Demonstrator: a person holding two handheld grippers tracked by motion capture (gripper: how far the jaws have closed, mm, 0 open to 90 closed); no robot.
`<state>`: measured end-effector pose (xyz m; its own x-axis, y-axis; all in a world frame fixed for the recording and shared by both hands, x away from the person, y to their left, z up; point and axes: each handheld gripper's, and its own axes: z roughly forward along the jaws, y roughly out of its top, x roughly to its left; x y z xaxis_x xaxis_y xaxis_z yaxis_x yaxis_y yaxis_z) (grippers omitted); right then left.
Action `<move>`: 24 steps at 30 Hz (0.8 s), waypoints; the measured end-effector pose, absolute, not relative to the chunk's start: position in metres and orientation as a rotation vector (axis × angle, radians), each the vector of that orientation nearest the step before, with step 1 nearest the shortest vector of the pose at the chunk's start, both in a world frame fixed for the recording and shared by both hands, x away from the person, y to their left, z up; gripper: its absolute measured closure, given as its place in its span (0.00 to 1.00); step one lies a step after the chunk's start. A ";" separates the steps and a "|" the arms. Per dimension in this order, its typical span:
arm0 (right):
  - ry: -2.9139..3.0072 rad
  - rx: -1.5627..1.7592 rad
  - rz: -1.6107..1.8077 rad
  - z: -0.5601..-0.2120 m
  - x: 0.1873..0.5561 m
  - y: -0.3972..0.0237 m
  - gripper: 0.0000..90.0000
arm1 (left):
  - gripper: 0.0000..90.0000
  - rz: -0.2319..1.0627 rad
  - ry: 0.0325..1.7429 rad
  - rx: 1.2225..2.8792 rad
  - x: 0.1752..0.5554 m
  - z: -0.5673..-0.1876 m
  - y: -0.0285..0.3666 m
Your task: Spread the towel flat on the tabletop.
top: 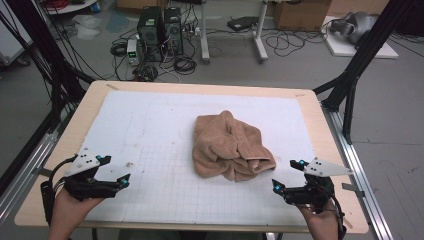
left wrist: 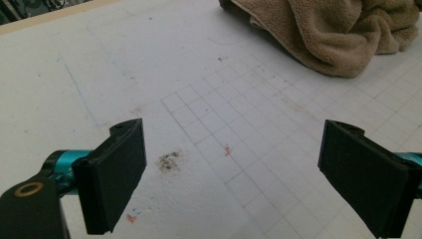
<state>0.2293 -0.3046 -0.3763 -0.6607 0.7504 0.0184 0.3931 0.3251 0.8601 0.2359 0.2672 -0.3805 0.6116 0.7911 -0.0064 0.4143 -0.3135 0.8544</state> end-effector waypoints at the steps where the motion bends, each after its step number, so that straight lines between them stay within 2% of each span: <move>1: 2.209 1.012 1.273 -0.377 0.230 -0.305 0.12 | 0.13 0.530 0.956 1.945 0.236 -0.380 0.267; 15: 2.211 1.013 1.291 -0.375 0.238 -0.298 0.12 | 0.13 0.525 0.944 1.952 0.235 -0.380 0.266; 24: 2.249 0.944 1.283 -0.361 0.252 -0.277 0.12 | 0.13 0.527 0.947 1.940 0.235 -0.378 0.270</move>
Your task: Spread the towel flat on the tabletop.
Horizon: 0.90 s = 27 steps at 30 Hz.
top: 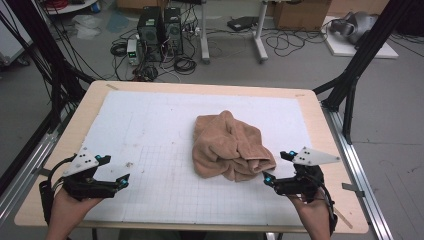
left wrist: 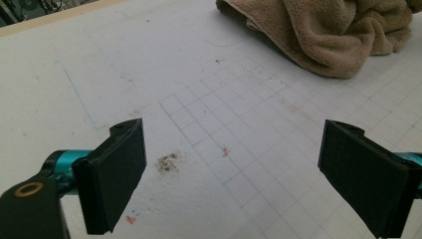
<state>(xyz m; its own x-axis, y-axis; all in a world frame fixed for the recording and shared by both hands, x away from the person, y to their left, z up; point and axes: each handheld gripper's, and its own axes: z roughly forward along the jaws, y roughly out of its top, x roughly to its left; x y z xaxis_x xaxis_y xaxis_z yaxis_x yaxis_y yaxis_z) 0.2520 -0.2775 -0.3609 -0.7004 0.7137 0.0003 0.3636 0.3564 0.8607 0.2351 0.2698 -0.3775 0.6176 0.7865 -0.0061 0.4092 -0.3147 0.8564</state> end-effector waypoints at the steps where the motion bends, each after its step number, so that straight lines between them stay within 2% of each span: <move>1: 2.261 0.932 1.284 -0.359 0.257 -0.272 0.12 | 0.13 0.524 0.950 1.935 0.235 -0.377 0.270; 15: 2.354 0.840 1.284 -0.353 0.292 -0.228 0.12 | 0.13 0.510 0.930 1.939 0.240 -0.377 0.259; 21: 2.409 0.838 1.267 -0.359 0.310 -0.209 0.19 | 0.14 0.489 0.916 1.940 0.244 -0.380 0.252; 22: 2.438 0.823 1.261 -0.364 0.316 -0.202 0.24 | 0.14 0.485 0.912 1.942 0.244 -0.380 0.251; 25: 2.453 0.818 1.243 -0.369 0.322 -0.196 0.27 | 0.16 0.468 0.903 1.942 0.246 -0.382 0.248; 26: 2.468 0.820 1.231 -0.374 0.328 -0.191 0.32 | 0.16 0.463 0.900 1.944 0.247 -0.383 0.247; 27: 2.468 0.820 1.231 -0.374 0.328 -0.191 0.32 | 0.16 0.462 0.901 1.945 0.247 -0.383 0.246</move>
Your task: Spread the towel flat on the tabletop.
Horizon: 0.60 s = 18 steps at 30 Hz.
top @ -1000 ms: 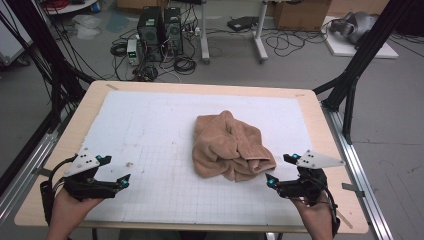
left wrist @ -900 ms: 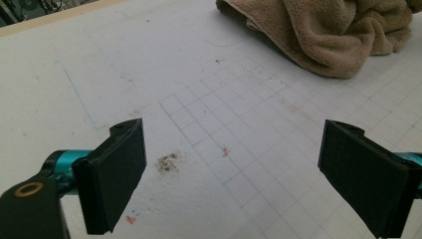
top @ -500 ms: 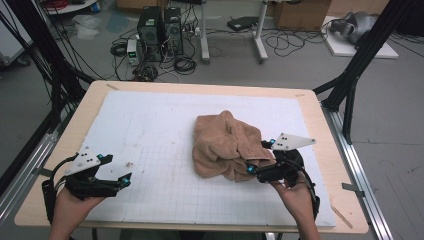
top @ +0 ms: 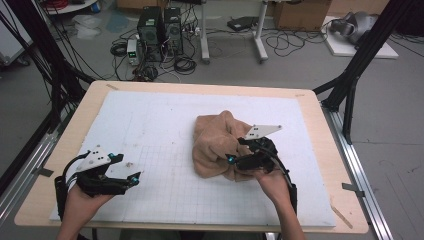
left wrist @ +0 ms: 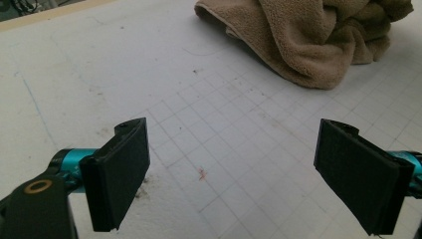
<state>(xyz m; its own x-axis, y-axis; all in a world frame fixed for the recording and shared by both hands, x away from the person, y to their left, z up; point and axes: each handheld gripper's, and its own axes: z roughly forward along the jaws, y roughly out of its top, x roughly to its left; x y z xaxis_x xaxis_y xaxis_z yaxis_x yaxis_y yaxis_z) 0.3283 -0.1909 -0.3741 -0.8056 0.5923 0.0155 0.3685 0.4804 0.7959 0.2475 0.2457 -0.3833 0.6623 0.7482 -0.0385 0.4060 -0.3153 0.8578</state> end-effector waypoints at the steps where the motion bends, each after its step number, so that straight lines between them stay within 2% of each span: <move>1: 2.474 0.820 1.221 -0.377 0.331 -0.188 0.35 | 0.16 0.461 0.901 1.945 0.248 -0.384 0.245; 3: 2.504 0.830 1.169 -0.385 0.339 -0.180 0.41 | 0.17 0.458 0.897 1.946 0.249 -0.384 0.243; 5: 2.511 0.833 1.156 -0.386 0.341 -0.178 0.44 | 0.17 0.454 0.895 1.941 0.249 -0.385 0.241; 6: 2.529 0.816 1.139 -0.389 0.345 -0.175 0.52 | 0.17 0.453 0.890 1.941 0.249 -0.385 0.241; 7: 2.529 0.816 1.139 -0.389 0.345 -0.175 0.52 | 0.17 0.449 0.891 1.940 0.249 -0.385 0.240; 10: 2.564 0.805 1.151 -0.392 0.348 -0.175 0.72 | 0.17 0.441 0.871 1.957 0.250 -0.386 0.236; 11: 2.576 0.791 1.172 -0.390 0.348 -0.177 0.86 | 0.17 0.439 0.868 1.959 0.250 -0.386 0.235; 18: 2.600 0.701 1.204 -0.375 0.330 -0.181 0.91 | 0.21 0.417 0.841 1.965 0.252 -0.384 0.228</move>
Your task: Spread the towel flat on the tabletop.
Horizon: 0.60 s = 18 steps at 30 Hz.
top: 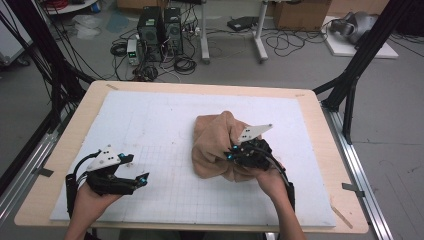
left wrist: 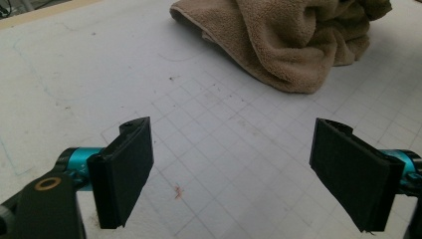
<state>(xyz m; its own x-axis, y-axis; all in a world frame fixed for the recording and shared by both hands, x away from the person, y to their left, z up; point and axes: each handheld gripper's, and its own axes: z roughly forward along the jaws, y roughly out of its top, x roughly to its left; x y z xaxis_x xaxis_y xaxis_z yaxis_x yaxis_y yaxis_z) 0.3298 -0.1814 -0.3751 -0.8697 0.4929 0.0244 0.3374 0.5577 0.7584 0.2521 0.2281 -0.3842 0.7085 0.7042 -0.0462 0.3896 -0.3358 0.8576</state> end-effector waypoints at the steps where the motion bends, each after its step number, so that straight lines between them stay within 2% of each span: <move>1: 2.597 0.685 1.216 -0.371 0.326 -0.184 0.91 | 0.21 0.415 0.839 1.961 0.253 -0.384 0.227; 8: 2.555 0.558 1.246 -0.332 0.293 -0.204 0.90 | 0.24 0.400 0.803 1.946 0.255 -0.379 0.214; 11: 2.559 0.542 1.211 -0.326 0.284 -0.212 0.89 | 0.25 0.394 0.782 1.956 0.257 -0.378 0.206; 14: 2.558 0.578 1.202 -0.331 0.284 -0.218 0.88 | 0.25 0.395 0.766 1.957 0.259 -0.379 0.199; 18: 2.565 0.681 1.212 -0.356 0.291 -0.229 0.86 | 0.27 0.379 0.747 1.956 0.264 -0.381 0.188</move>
<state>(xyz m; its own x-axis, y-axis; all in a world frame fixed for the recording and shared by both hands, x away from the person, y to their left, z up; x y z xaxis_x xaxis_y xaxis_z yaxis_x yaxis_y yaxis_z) 0.2915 -0.2294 -0.3555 -0.8676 0.4973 -0.0035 0.3130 0.5516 0.7731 0.2636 0.1877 -0.3812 0.7632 0.6444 -0.0479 0.3425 -0.3405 0.8756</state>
